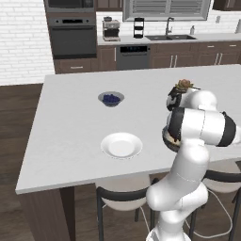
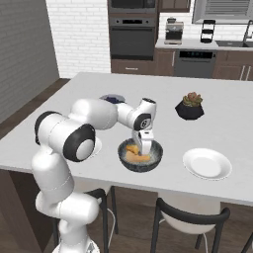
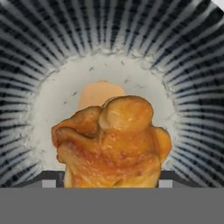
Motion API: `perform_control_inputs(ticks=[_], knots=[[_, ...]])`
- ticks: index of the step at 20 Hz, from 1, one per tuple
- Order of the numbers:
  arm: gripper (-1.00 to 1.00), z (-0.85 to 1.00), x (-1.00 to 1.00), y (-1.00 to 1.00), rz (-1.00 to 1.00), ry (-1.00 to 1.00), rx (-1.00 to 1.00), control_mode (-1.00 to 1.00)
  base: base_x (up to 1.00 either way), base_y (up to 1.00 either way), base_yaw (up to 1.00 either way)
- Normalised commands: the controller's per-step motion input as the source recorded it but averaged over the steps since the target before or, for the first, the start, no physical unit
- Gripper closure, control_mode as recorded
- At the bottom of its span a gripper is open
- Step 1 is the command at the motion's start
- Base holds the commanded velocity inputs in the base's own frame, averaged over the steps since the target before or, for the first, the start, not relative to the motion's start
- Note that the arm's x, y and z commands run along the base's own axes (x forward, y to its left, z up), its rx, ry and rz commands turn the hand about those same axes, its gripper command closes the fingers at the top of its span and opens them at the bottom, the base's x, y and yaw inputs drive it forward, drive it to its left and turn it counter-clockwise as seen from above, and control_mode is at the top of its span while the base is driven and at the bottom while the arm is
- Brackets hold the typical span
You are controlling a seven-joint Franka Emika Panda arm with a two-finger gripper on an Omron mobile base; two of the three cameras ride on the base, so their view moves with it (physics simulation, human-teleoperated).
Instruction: Pick the chicken drumstick and squash from their plates and place them in the bowl. Then put the bowl in the fridge.
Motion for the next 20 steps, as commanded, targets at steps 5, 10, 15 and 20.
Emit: perform_control_inputs(ticks=[5,10,15,20], knots=[[-1.00,0.02,-0.12,0.05,-0.02,-0.05,0.00,-1.00,0.00,0.00,0.00],[-1.00,0.34,-0.51,0.00,-0.06,-0.22,-0.02,-1.00,0.00,0.00,0.00],[-1.00,0.29,-0.46,0.00,-0.07,-0.14,-0.01,-1.00,0.00,0.00,0.00],[-1.00,0.08,-0.48,-0.15,-0.05,-0.03,0.00,-1.00,0.00,0.00,0.00]])
